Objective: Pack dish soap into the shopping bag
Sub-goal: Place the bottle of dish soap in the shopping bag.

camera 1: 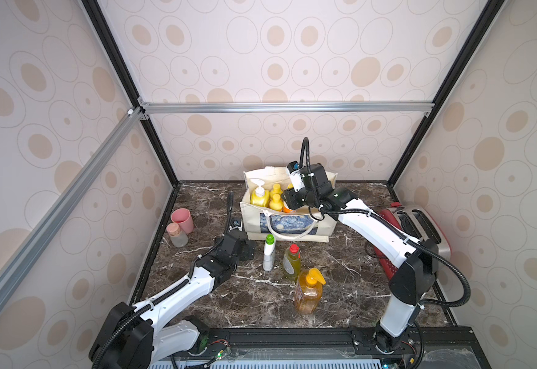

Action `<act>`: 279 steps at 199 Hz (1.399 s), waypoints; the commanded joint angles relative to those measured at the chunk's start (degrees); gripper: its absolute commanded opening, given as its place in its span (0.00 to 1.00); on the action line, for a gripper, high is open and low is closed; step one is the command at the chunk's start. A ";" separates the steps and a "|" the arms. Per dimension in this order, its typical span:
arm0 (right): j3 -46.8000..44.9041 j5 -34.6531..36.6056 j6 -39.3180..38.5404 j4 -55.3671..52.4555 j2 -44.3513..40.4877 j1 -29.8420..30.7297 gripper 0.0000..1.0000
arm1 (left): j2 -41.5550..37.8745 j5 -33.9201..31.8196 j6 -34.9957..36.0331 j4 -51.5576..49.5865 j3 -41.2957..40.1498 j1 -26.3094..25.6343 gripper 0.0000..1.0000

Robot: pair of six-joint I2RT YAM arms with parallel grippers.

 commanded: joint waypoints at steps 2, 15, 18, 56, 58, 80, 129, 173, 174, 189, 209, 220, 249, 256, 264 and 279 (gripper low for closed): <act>0.15 -0.91 0.65 5.87 -0.02 -0.21 0.34 | -0.94 -0.17 0.54 -0.28 1.37 0.24 0.99; 0.10 -1.03 0.91 5.96 0.45 -0.22 0.35 | -0.94 -0.17 0.54 -0.30 1.31 0.24 0.99; 0.02 -1.08 1.00 6.03 0.55 -0.20 0.36 | -1.09 -0.17 0.48 -0.30 1.32 0.24 0.99; -1.78 -0.57 1.86 7.58 0.88 -0.17 0.40 | -1.16 -0.18 0.49 -0.21 1.16 0.24 0.99; -1.89 -0.53 1.90 7.68 0.90 -0.21 0.40 | -1.17 -0.17 0.49 -0.22 1.13 0.24 0.99; -2.26 -0.16 2.03 7.94 0.85 -0.29 0.41 | -1.28 -0.17 0.47 -0.22 1.06 0.28 0.99; -4.51 -0.12 2.62 9.47 1.03 -0.43 0.46 | -1.37 -0.17 0.47 -0.13 0.98 0.24 0.99; -5.09 -0.15 2.74 9.87 1.58 -0.86 0.49 | -1.34 -0.16 0.54 -0.13 0.98 0.24 0.99; -5.09 -0.16 2.72 9.85 1.56 -0.87 0.49 | -1.36 -0.16 0.55 -0.13 1.02 0.24 0.99; -4.94 -0.25 2.70 9.83 1.92 -0.89 0.51 | -1.29 -0.17 0.55 -0.13 1.01 0.24 0.99; -4.85 -0.55 2.65 9.48 2.07 -1.14 0.55 | -1.33 -0.17 0.54 -0.13 0.99 0.27 0.99; -4.84 -0.75 2.69 9.39 2.07 -1.12 0.57 | -1.33 -0.17 0.54 -0.13 1.05 0.24 0.99; -4.40 -1.12 2.52 8.74 2.31 -1.33 0.60 | -1.39 -0.17 0.53 -0.13 1.00 0.27 0.99; -4.36 -1.28 2.52 8.61 2.41 -1.47 0.60 | -1.42 -0.21 0.55 -0.11 1.04 0.24 0.99; -4.27 -1.54 2.61 8.64 2.62 -1.62 0.60 | -1.42 -0.17 0.50 -0.13 1.01 0.24 0.99; -4.21 -1.99 2.69 8.45 2.73 -1.76 0.61 | -1.44 -0.14 0.55 -0.13 0.92 0.28 0.99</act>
